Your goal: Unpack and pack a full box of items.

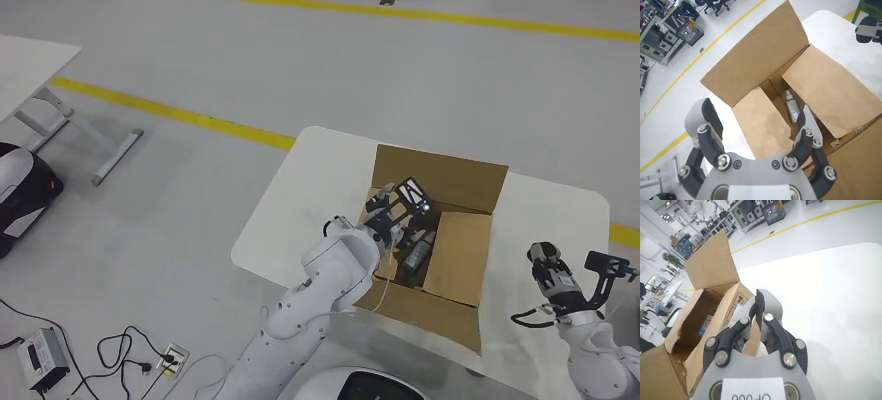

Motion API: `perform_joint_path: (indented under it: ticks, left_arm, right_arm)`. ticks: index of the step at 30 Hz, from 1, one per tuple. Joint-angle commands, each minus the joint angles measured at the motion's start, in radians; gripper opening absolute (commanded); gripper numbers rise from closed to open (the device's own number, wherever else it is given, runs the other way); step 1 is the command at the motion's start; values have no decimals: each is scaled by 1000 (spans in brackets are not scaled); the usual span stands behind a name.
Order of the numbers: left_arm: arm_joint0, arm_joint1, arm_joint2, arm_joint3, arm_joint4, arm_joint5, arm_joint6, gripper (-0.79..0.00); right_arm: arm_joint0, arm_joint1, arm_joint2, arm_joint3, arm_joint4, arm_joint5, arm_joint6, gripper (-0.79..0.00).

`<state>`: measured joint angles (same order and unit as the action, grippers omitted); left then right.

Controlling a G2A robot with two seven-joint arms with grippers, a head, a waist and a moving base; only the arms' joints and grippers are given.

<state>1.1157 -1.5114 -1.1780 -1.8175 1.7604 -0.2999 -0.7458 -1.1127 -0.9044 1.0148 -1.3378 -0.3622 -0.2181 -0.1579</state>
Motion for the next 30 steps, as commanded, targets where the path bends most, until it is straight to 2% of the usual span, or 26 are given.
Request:
perform_joint_path:
  ticks: [1, 9, 12, 15, 21, 26, 30]
  left_arm:
    - [0, 0, 0, 0, 0, 0, 0, 0]
    - [16, 3, -2, 13, 6, 9, 22, 0]
    - [9, -2, 40, 55, 34, 40, 8, 0]
    - [-11, -13, 104, 132, 60, 97, -29, 0]
    - [-67, -32, 223, 306, 239, 195, -49, 0]
    - [-106, -45, 270, 413, 381, 278, -89, 0]
    - [-119, -53, 264, 440, 394, 306, -129, 0]
  right_arm:
    - [-5, -4, -1, -2, -1, -34, 3, -785]
    - [-4, -25, -9, 40, -6, -78, 20, -785]
    - [1, -36, -20, 58, -13, -125, 3, -785]
    - [12, -48, -26, 85, -13, -144, 0, -785]
    - [22, -64, -29, 104, -26, -155, 0, -785]
    - [22, -75, -21, 117, -35, -165, 2, -785]
    - [24, -81, -14, 126, -40, -171, 6, -785]
